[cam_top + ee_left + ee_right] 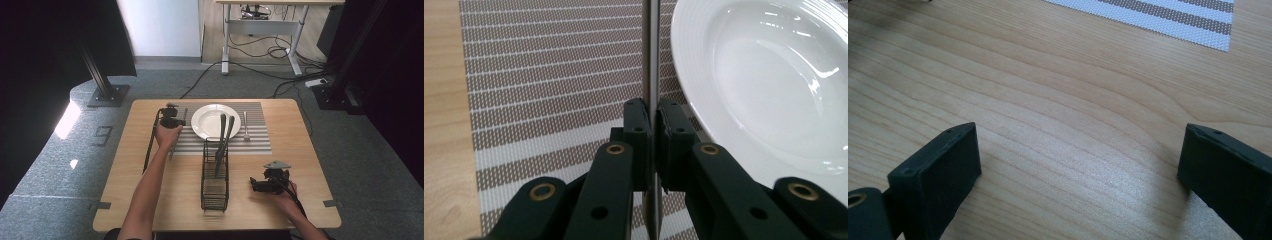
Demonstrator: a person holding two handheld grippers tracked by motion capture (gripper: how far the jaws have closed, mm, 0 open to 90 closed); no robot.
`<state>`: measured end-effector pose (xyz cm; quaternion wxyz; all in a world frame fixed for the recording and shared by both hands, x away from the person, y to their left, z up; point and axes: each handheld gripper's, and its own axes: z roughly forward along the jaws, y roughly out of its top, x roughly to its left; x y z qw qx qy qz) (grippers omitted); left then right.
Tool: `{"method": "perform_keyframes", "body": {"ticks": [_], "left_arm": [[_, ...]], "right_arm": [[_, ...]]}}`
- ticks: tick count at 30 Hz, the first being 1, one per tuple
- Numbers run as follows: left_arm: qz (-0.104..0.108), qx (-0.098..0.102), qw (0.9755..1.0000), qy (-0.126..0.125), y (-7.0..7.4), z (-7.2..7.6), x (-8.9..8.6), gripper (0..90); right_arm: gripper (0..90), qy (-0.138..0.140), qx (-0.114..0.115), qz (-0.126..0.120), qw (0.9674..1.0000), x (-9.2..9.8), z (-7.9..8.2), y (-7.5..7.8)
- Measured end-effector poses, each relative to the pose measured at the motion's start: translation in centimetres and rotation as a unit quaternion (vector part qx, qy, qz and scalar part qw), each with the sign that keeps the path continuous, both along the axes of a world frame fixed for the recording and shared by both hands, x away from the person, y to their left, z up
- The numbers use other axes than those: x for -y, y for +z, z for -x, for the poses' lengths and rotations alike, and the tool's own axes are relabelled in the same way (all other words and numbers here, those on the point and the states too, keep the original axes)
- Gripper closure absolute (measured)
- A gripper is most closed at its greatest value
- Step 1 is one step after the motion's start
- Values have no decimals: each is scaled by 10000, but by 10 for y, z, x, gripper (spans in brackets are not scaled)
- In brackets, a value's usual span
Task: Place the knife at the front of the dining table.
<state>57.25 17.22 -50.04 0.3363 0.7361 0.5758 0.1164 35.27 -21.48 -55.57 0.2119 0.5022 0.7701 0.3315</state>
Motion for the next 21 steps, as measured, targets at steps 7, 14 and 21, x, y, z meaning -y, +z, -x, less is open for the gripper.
{"method": "perform_keyframes", "body": {"ticks": [7, 14, 21], "left_arm": [[-81, -106, 9998, 152, -4, -13, 0, 839], [-148, -343, 9990, 263, -21, -17, -3, 839], [-164, -302, 9990, 281, -28, -15, -5, 837]], "right_arm": [[35, 2, 1, -1, 10000, 0, 0, 0], [35, 7, 1, -1, 10000, 0, 0, 0], [38, 28, 2, 1, 10000, 0, 0, 0]]}}
